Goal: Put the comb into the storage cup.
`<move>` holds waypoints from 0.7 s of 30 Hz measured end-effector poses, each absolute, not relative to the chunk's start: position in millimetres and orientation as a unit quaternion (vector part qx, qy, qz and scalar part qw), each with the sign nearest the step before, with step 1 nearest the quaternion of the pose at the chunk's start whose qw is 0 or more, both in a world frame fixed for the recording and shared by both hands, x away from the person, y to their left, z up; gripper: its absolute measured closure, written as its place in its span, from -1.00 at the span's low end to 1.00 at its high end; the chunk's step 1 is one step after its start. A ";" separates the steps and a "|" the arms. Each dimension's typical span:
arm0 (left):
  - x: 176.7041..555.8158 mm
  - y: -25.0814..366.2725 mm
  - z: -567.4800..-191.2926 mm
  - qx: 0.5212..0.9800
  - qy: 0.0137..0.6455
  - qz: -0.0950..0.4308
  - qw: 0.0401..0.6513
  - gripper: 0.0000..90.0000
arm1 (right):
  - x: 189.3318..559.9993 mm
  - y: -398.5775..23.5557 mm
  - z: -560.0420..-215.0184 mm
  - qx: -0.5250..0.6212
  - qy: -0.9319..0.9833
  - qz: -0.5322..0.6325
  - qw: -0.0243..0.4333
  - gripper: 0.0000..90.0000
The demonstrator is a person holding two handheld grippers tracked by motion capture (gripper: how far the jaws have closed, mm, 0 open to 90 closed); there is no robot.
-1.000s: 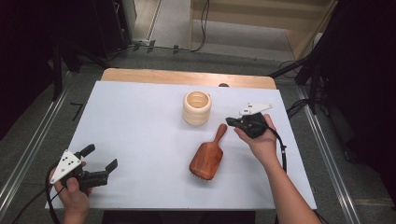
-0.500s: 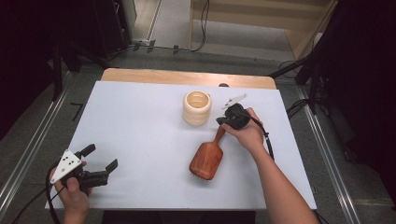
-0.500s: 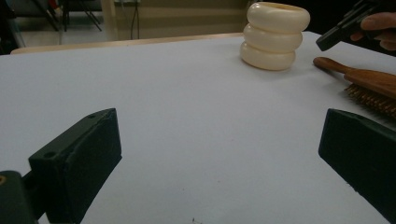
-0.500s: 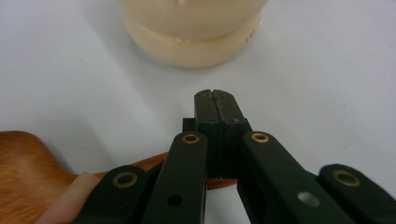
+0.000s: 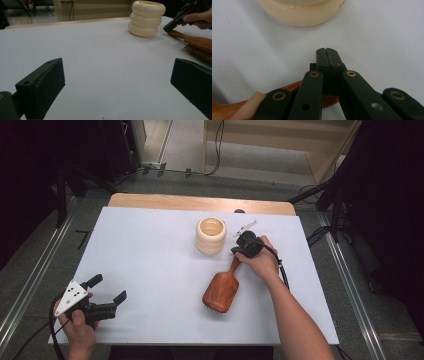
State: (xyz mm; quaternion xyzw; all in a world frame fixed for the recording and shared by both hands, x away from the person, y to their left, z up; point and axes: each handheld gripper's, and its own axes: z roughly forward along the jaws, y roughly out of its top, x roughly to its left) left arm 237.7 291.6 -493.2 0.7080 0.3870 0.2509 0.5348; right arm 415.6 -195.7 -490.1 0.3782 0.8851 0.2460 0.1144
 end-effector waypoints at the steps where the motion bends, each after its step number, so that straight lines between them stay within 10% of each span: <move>1: 237.7 291.6 -493.2 0.708 0.387 0.251 0.535 -1.00 | 416.3 -196.7 -490.4 0.378 0.885 0.246 0.114 0.97; 21: 237.8 291.4 -493.3 0.708 0.388 0.249 0.536 -1.00 | 389.3 -226.5 -492.6 0.398 0.881 0.242 0.079 0.97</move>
